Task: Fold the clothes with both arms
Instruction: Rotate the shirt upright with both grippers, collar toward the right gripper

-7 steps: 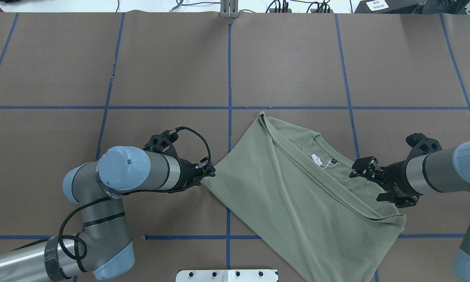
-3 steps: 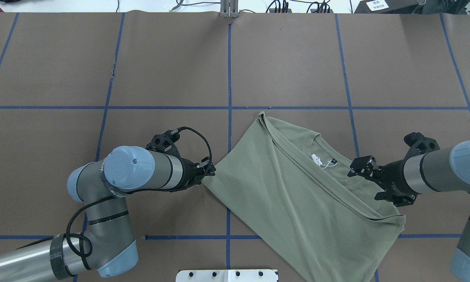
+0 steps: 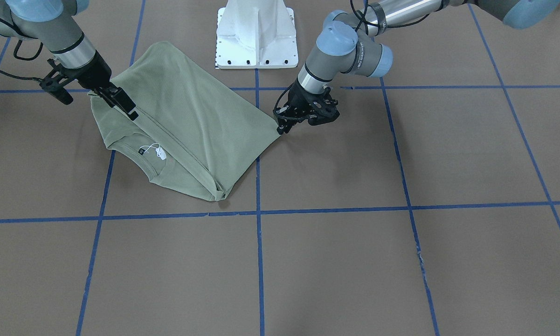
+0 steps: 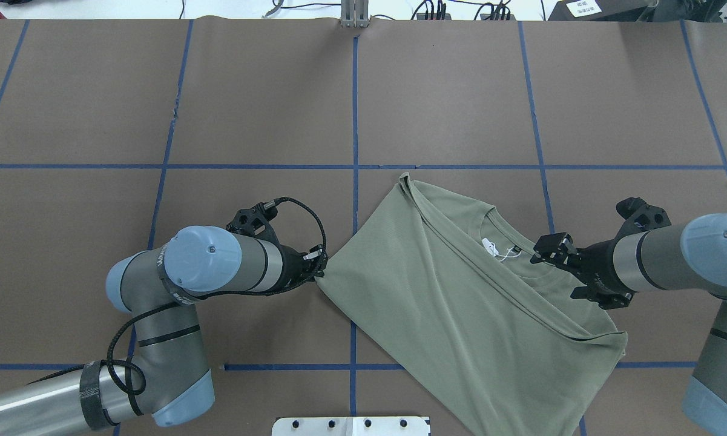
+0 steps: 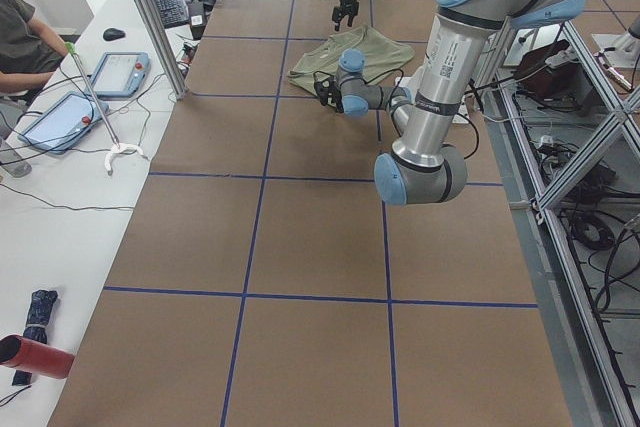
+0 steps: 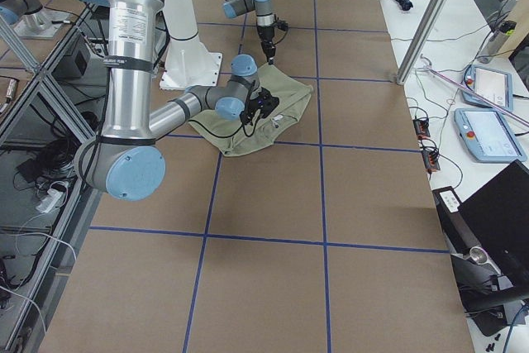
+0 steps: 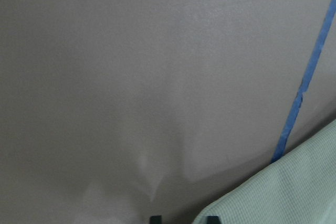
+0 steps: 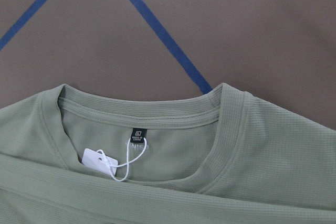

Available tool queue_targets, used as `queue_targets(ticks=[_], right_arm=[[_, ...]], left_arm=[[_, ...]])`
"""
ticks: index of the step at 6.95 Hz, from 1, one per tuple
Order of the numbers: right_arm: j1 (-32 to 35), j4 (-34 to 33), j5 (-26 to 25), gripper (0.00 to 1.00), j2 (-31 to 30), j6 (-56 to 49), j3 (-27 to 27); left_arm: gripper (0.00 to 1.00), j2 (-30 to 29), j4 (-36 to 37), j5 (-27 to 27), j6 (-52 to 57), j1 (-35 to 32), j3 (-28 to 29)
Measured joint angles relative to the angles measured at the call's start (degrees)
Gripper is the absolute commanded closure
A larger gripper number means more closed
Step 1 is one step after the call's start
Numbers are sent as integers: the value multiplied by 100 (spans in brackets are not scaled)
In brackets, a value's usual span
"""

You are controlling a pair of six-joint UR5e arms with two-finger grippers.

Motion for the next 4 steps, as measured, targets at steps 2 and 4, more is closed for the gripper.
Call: queue_targets(ticks=[2, 4], right_arm=[[10, 0, -3, 0, 27, -1, -6], [35, 0, -6, 0, 34, 0, -11]], left_arm=[[100, 83, 183, -16, 1036, -477, 21], [100, -117, 215, -46, 1923, -1199, 444]])
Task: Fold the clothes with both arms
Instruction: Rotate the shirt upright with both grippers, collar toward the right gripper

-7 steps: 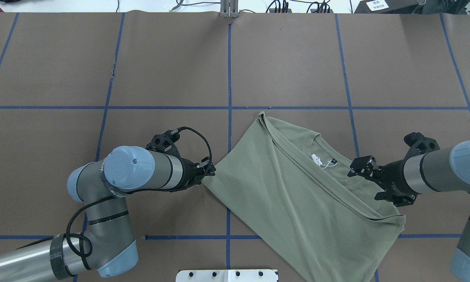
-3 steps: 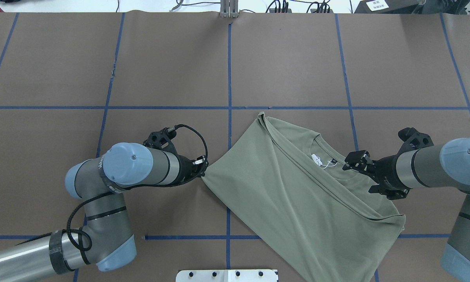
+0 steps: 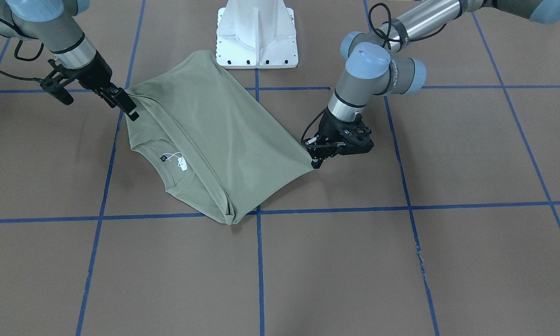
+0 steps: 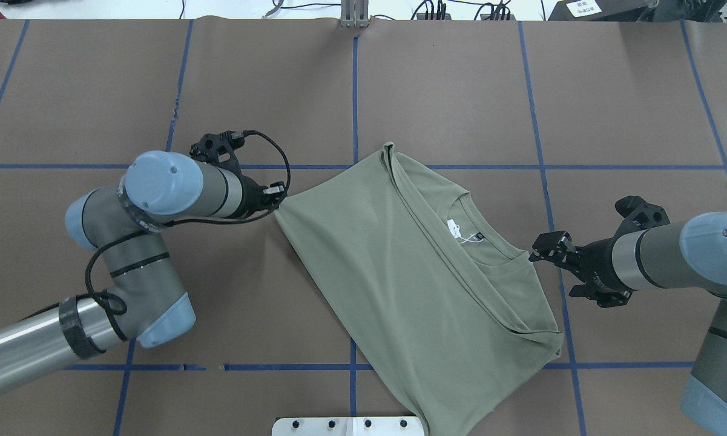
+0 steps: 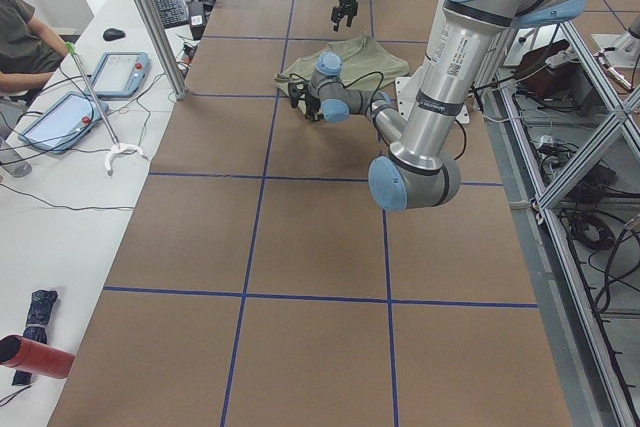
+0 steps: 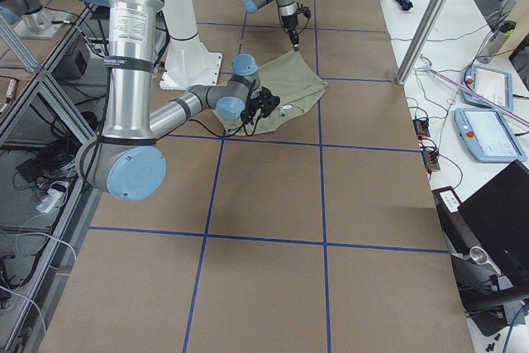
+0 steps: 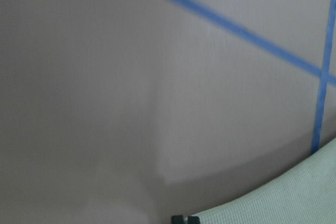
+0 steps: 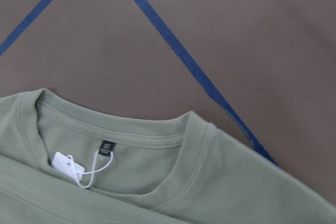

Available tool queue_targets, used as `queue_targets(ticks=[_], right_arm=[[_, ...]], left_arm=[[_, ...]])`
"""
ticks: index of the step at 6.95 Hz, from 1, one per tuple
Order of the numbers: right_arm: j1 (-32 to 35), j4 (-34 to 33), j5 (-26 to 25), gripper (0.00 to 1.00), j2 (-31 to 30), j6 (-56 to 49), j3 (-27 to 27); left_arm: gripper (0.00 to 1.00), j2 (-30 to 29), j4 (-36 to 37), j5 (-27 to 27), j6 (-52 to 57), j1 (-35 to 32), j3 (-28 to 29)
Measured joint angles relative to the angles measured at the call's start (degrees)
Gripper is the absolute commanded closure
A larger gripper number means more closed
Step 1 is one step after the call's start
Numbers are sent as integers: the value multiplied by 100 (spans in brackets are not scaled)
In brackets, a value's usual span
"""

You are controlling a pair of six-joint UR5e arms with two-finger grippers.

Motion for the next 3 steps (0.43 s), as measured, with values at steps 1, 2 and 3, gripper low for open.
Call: queue_targets(ticks=[1, 2, 3], right_arm=[[65, 0, -2, 0, 1, -2, -3], [156, 0, 0, 0, 23, -8, -4], [240, 0, -3, 0, 91, -11, -6]], left_arm=[[100, -350, -138, -13, 105, -340, 457], [100, -822, -596, -42, 142, -650, 1214], [100, -1386, -1287, -113, 158, -925, 2238]])
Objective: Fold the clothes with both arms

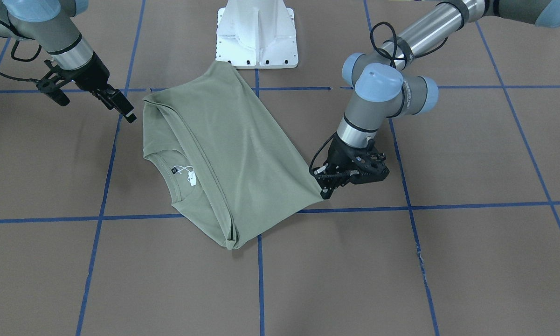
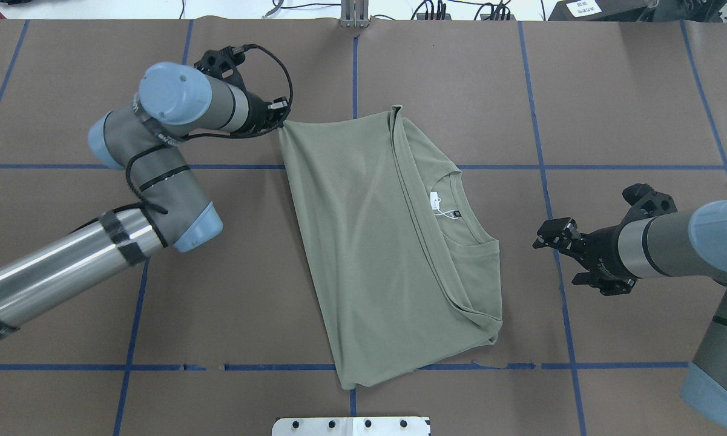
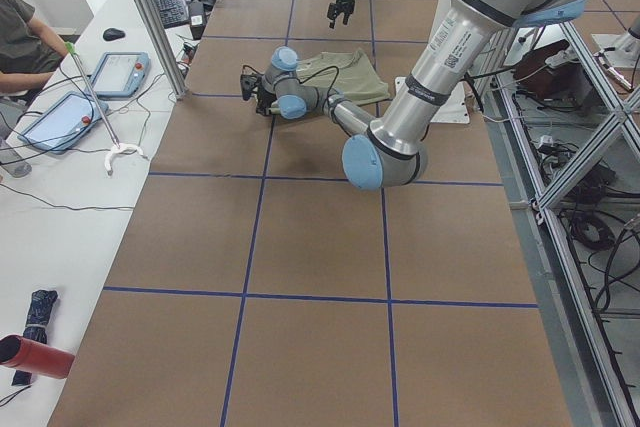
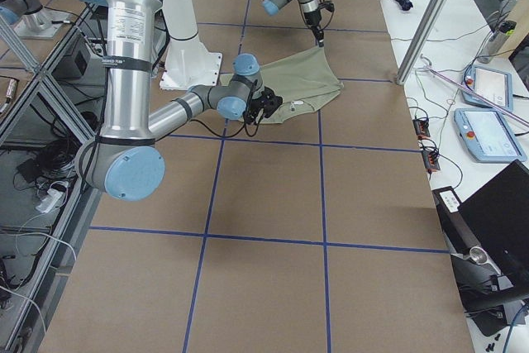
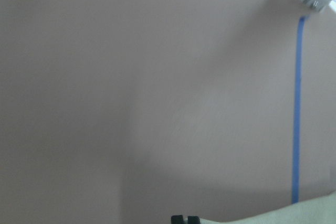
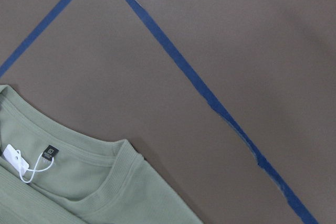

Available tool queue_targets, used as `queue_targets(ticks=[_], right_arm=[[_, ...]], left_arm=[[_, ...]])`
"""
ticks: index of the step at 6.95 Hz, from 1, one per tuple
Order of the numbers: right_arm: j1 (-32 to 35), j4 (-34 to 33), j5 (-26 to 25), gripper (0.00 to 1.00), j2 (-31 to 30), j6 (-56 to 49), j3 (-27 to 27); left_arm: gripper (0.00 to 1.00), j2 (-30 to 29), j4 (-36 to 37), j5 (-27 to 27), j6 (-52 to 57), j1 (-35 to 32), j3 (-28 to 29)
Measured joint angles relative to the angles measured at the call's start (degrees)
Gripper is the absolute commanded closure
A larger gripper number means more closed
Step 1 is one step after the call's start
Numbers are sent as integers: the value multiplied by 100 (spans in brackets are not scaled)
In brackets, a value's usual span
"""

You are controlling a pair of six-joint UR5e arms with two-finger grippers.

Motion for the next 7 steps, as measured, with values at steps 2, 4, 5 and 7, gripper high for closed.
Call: queue_targets(ticks=[2, 4, 5, 7], right_arm=[[89, 0, -84, 0, 176, -2, -33], [69, -56, -193, 0, 548, -22, -213], [-3, -374, -270, 0, 886, -177, -306], [-317, -1855, -332, 0, 1895, -1479, -396]], left_arm=[[73, -698, -1070, -97, 38, -279, 1481], [58, -821, -1380, -128, 41, -339, 1754], [58, -623, -1330, -244, 28, -358, 1333], [58, 383, -1182, -755, 16, -377, -102]])
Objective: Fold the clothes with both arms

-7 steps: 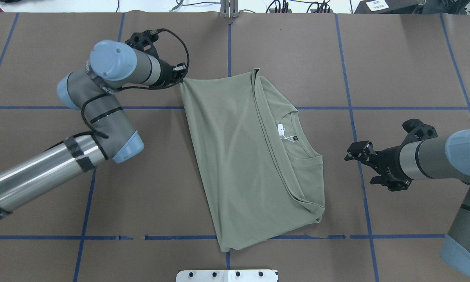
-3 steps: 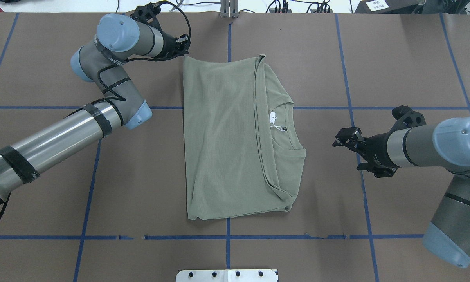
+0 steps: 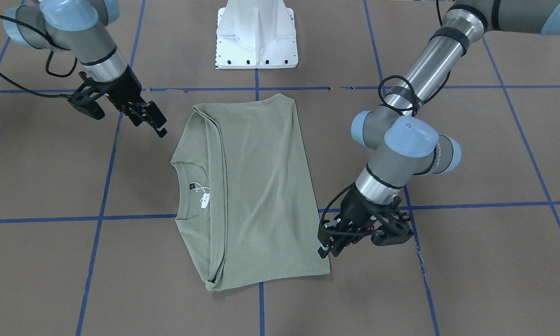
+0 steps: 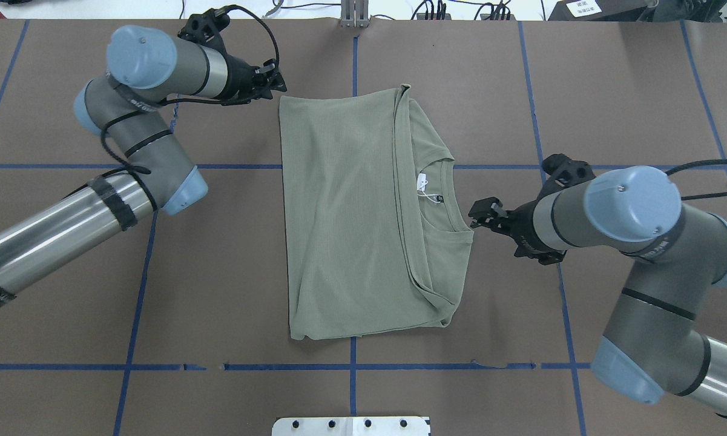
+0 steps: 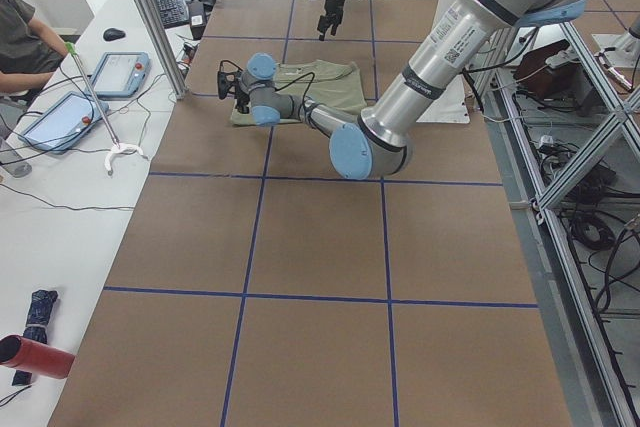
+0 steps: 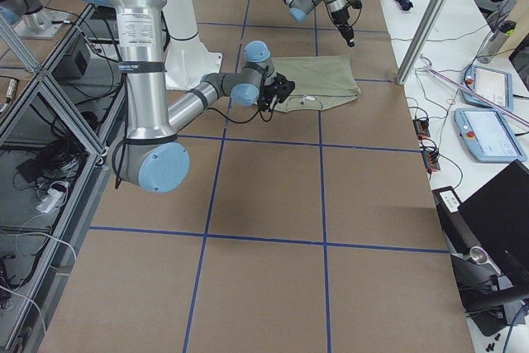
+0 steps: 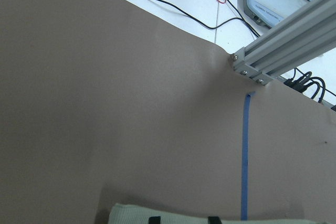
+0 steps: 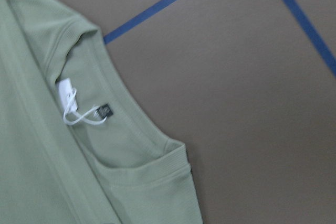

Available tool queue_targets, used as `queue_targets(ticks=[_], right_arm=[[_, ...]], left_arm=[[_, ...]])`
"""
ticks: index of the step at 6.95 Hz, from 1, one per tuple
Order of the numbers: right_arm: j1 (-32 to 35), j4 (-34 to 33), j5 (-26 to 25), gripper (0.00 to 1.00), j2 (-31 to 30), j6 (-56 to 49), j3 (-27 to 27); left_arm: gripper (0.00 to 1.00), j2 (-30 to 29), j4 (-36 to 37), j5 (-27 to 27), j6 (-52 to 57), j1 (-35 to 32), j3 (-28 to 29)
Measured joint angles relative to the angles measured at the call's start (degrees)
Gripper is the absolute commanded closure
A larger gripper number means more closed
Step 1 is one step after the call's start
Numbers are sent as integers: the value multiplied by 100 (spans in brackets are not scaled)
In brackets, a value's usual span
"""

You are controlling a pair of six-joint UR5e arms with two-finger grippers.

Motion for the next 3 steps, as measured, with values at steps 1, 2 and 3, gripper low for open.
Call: queue_targets(ticks=[1, 2, 3], right_arm=[[-222, -558, -4, 0, 494, -821, -138], [-414, -856, -8, 0, 862, -1488, -338], [-555, -1067, -14, 0, 1097, -2331, -508]], left_arm=[[58, 335, 14, -159, -1, -9, -380], [58, 500, 18, -219, -2, -14, -535], [58, 600, 17, -239, -2, -17, -593]])
